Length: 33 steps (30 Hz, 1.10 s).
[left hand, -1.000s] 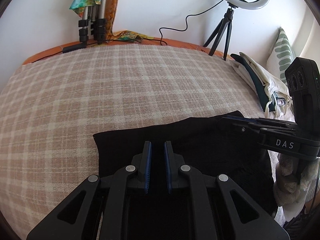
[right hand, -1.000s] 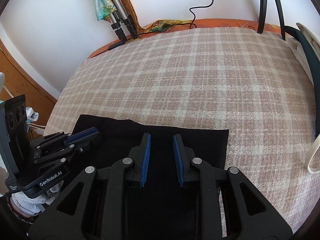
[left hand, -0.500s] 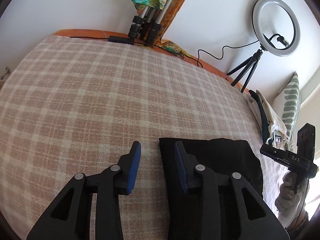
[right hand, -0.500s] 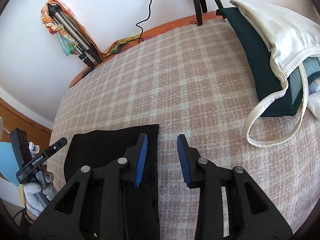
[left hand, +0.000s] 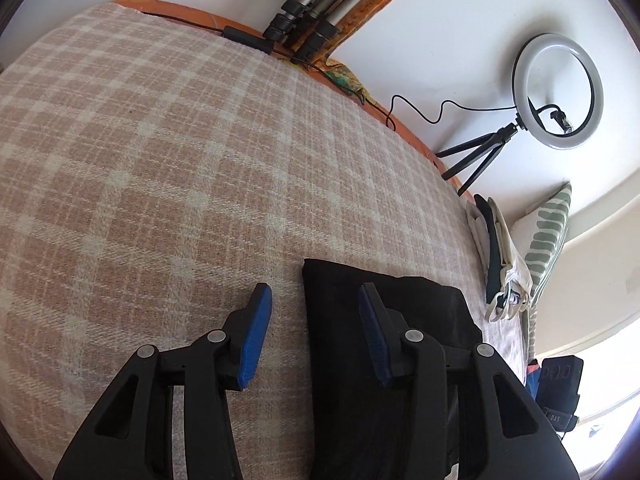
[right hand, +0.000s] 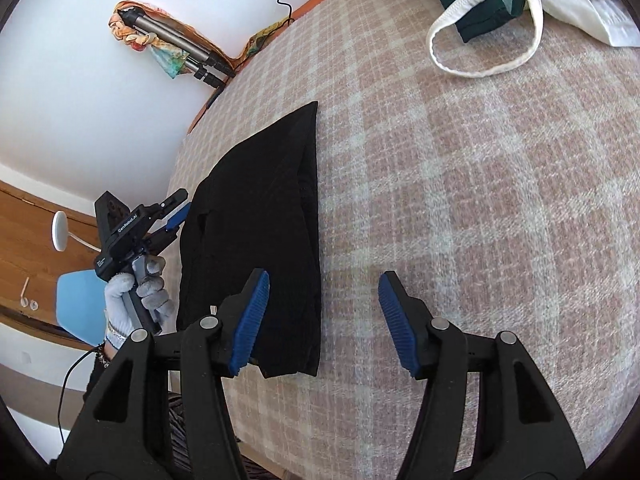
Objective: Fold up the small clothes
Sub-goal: 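Grasp the folded T-shirt with the right tool while the left tool grasps beside it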
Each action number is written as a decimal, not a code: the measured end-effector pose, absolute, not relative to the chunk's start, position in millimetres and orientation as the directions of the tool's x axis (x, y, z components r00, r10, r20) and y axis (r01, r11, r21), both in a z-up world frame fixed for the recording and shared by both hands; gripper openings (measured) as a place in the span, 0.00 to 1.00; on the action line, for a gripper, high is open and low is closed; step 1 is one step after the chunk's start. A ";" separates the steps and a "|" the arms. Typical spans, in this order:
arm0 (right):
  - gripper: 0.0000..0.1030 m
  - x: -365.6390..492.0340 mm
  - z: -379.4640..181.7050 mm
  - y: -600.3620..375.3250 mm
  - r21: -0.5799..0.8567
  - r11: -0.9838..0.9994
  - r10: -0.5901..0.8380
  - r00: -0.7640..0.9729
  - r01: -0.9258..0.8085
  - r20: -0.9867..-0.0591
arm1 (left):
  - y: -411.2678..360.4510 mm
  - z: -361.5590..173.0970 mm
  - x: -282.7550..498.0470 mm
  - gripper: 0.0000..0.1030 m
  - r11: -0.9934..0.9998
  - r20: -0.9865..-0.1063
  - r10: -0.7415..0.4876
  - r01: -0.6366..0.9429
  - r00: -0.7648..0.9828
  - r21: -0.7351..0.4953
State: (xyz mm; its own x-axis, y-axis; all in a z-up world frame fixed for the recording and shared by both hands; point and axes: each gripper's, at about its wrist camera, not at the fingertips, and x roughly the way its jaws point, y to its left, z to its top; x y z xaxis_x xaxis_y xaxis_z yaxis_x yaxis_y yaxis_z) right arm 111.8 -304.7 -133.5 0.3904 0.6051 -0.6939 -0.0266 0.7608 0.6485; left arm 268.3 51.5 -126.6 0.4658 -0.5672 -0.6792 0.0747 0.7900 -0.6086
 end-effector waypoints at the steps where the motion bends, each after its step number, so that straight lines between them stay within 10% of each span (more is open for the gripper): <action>1: 0.58 110.2 -134.8 -304.2 0.658 0.752 0.616 0.386 -0.028 -0.687 | 50.0 -126.6 269.2 0.42 0.788 -0.676 -0.571 0.080 0.466 -0.610; 18: 0.58 126.8 -147.3 -265.3 0.768 0.639 0.734 0.328 -0.039 -0.594 | 17.0 -126.2 278.5 0.35 0.783 -0.664 -0.605 0.179 0.439 -0.595; 22: 0.33 133.1 -146.4 -248.6 0.725 0.686 0.702 0.310 -0.054 -0.641 | 5.7 -128.7 277.1 0.05 0.805 -0.688 -0.586 0.206 0.429 -0.557; 25: 0.15 134.9 -142.7 -239.0 0.673 0.737 0.654 0.312 -0.060 -0.689 | -3.6 -120.5 272.2 0.04 0.829 -0.695 -0.556 0.248 0.456 -0.500; 33: 0.09 121.4 -115.3 -222.3 0.495 0.858 0.506 0.384 -0.134 -0.772 | -9.4 -94.3 258.6 0.04 0.854 -0.661 -0.520 0.301 0.541 -0.425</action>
